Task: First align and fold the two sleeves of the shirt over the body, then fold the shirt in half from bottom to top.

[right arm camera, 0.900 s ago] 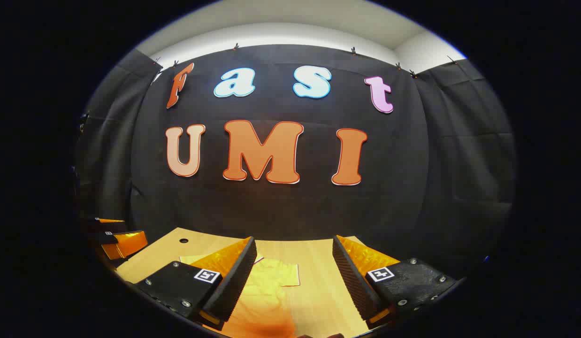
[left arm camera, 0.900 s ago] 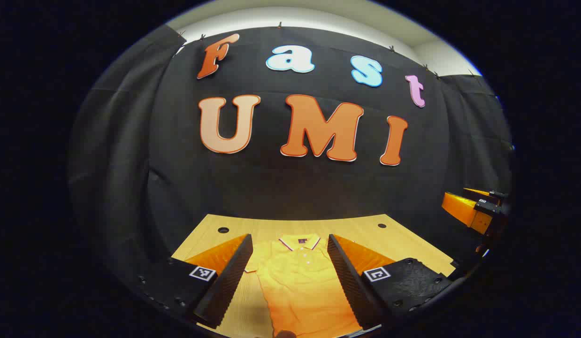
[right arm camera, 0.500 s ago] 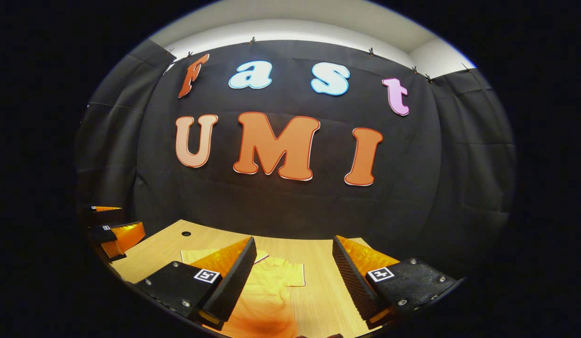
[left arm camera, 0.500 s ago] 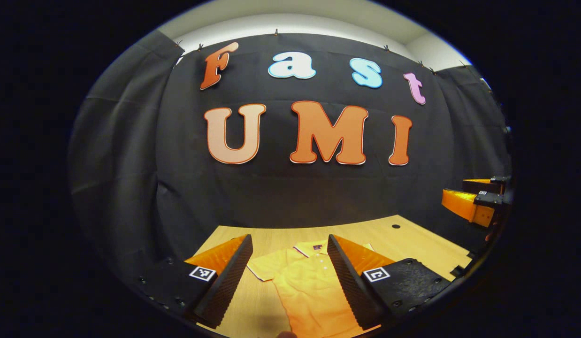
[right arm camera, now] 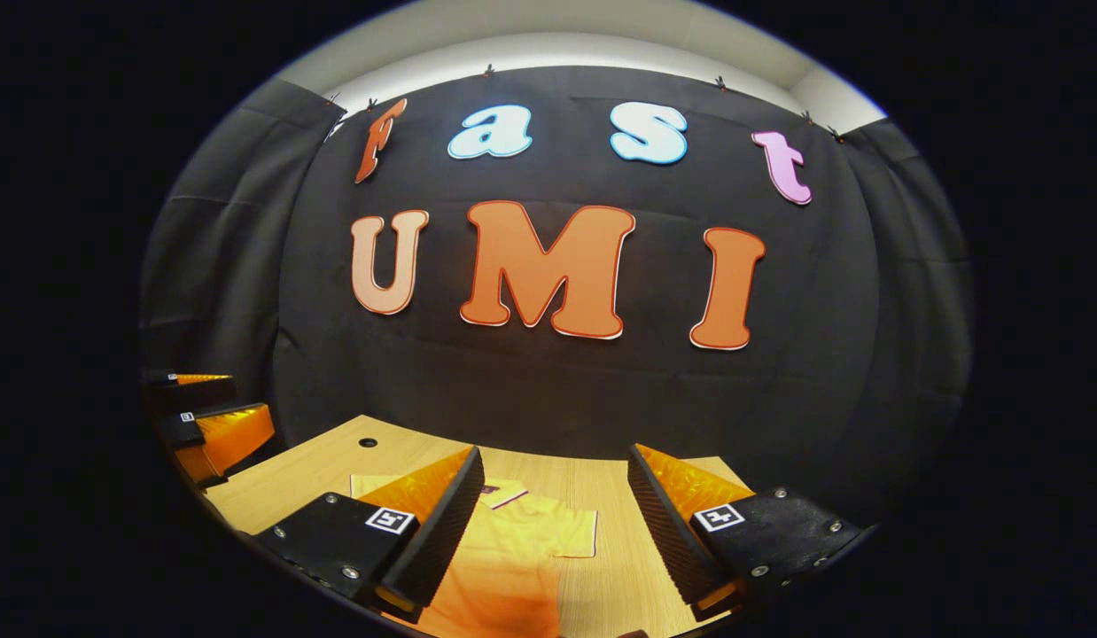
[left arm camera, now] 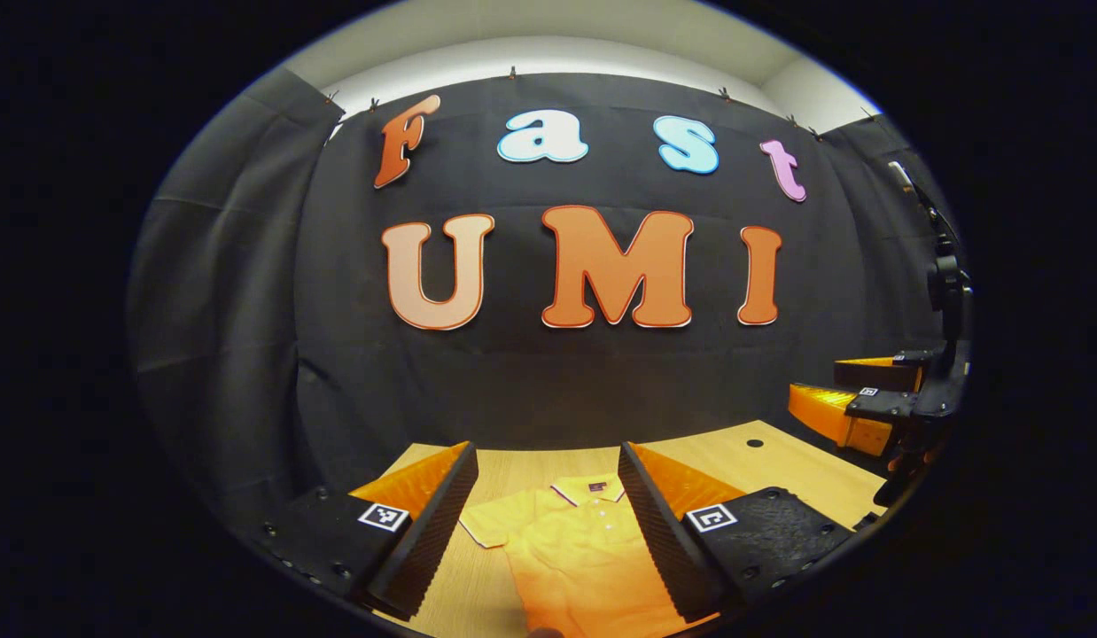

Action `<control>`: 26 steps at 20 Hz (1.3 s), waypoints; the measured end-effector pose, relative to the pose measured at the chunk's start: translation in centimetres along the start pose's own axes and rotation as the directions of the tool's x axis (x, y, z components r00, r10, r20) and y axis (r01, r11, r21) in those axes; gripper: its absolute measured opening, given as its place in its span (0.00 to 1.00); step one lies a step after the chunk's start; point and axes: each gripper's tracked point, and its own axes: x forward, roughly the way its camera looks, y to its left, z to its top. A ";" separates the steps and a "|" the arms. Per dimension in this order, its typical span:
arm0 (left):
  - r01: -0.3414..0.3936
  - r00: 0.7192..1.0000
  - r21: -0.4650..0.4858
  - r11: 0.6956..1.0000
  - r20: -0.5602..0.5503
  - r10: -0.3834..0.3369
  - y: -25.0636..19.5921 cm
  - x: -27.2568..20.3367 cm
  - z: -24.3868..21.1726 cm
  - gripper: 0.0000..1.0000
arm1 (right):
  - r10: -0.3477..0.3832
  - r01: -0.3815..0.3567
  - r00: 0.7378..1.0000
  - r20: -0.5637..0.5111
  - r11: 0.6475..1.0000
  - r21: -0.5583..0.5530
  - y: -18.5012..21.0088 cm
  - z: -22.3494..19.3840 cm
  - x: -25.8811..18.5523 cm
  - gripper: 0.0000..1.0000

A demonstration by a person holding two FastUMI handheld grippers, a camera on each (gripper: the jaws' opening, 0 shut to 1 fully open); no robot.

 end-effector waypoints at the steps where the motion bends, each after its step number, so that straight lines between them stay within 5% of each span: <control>1: -0.007 1.000 -0.004 1.000 -0.001 0.007 -0.1 0.0 -0.2 0.98 | 0.013 -0.013 1.000 -0.009 1.000 0.003 -0.2 -0.4 0.5 0.99; 10: -0.108 0.992 -0.025 0.994 -0.062 0.106 1.5 -1.5 -1.8 0.98 | 0.018 -0.027 0.986 -0.166 0.998 -0.053 -3.1 -7.0 6.8 0.99; 14: -0.163 0.983 -0.033 0.986 -0.086 0.160 2.1 -2.5 -2.7 0.98 | 0.011 -0.014 0.951 -0.310 1.000 -0.007 -4.4 -11.1 10.2 0.98; 17: -0.186 0.976 -0.035 0.982 -0.118 0.181 2.3 -3.0 -3.7 0.98 | 0.011 -0.022 0.900 -0.436 1.000 -0.019 -5.6 -15.4 12.6 0.99; 22: -0.277 0.951 -0.045 0.960 -0.153 0.268 4.6 -4.3 -4.7 0.98 | 0.056 -0.066 0.759 -0.649 0.998 0.009 -5.8 -21.7 14.7 0.98; 26: -0.350 0.922 -0.060 0.935 -0.201 0.332 6.0 -5.3 -6.4 0.98 | 0.066 -0.060 0.692 -0.719 0.998 0.034 -6.2 -24.1 16.9 0.90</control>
